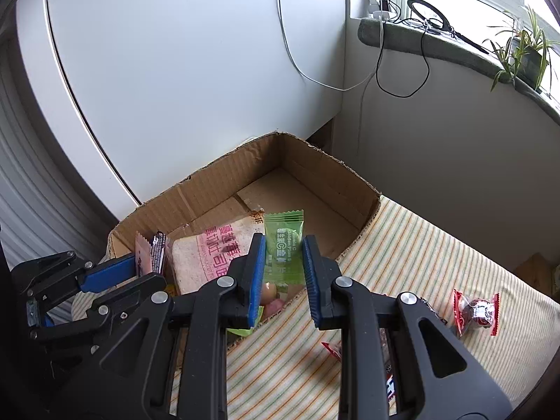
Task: Organize snacks
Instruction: 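Carry the pink candy and green packet into the box and release both, then move both open grippers over the brown fruit bag and chocolate bar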
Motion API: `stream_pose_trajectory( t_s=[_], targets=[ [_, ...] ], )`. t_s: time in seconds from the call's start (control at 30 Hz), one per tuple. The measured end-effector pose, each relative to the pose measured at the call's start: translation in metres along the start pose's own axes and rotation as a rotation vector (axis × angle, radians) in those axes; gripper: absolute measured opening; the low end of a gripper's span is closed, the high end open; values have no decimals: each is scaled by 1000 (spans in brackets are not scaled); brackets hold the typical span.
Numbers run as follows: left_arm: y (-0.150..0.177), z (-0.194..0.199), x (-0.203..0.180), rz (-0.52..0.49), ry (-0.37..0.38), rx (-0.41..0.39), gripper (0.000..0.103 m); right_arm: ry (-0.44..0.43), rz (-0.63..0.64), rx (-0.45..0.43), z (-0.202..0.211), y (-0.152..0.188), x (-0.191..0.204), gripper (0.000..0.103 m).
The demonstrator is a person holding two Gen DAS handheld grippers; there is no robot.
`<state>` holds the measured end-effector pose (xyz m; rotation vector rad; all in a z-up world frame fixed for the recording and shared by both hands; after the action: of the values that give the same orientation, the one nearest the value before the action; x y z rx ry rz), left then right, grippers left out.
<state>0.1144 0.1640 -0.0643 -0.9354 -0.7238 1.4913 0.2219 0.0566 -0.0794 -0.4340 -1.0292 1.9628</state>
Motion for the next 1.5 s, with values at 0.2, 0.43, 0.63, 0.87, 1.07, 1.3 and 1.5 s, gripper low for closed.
stream_pose_trajectory(
  t_s=[0.2, 0.43, 0.63, 0.87, 1.07, 1.3, 1.5],
  targets=[
    [0, -4, 6, 5, -14, 7, 19, -14, -6, 11, -15, 0, 2, 23],
    [-1, -6, 11, 19, -33, 9, 35, 2, 5, -17, -12, -4, 4, 62],
    [-2, -1, 8, 17, -38, -1, 41, 5, 8, -43, 5, -6, 2, 65],
    [-3, 2, 1, 24, -27, -11, 41, 26, -7, -74, 37, -1, -17, 71],
    [0, 5, -18, 19, 22, -8, 41, 75, -40, -96, 72, 12, -55, 72],
    [4, 0, -55, -2, 92, 14, 41, 141, -110, -76, 103, 46, -107, 72],
    [9, -10, -87, -37, 136, 40, 41, 148, -190, -42, 115, 75, -136, 72]
  ],
)
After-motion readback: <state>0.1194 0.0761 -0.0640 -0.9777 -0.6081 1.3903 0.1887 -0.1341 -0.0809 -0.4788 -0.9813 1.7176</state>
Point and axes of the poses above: each gripper's, at about its wrist camera, not at the fingertips, and z roughly against the way its jaws point, x to its left, y to its underside, the point moved 3 cm from there along -z, roughly the way its jaws point, and after that the axes turned 11 degrees about -x, right-handed, at the moved point
